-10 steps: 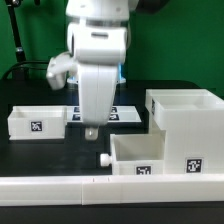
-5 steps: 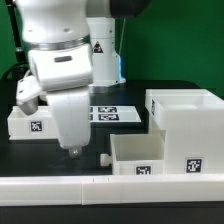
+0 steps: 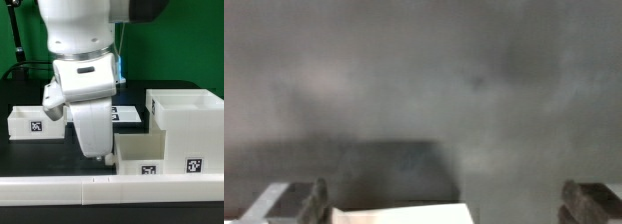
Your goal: Assemble drawer
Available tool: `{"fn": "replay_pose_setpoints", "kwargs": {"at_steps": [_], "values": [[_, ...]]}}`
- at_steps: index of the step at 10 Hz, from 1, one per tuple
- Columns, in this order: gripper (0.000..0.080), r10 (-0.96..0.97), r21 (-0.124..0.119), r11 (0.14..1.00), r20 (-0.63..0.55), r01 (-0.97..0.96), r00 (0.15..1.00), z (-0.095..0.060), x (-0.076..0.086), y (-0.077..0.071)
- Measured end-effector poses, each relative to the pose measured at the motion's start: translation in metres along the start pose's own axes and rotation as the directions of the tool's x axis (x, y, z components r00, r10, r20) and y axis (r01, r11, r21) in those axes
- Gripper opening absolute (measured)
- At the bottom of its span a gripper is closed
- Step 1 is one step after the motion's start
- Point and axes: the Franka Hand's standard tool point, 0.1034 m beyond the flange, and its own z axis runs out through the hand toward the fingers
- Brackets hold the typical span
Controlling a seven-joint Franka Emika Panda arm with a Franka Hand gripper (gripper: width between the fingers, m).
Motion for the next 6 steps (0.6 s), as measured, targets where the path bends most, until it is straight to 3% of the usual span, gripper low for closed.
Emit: {"fn": "replay_pose_setpoints", "kwargs": {"at_steps": [6], "values": [[0.0649,0.076,0.005,0.997,-0.010,-0.076,0.997,0.002,0.048,0.003]]}}
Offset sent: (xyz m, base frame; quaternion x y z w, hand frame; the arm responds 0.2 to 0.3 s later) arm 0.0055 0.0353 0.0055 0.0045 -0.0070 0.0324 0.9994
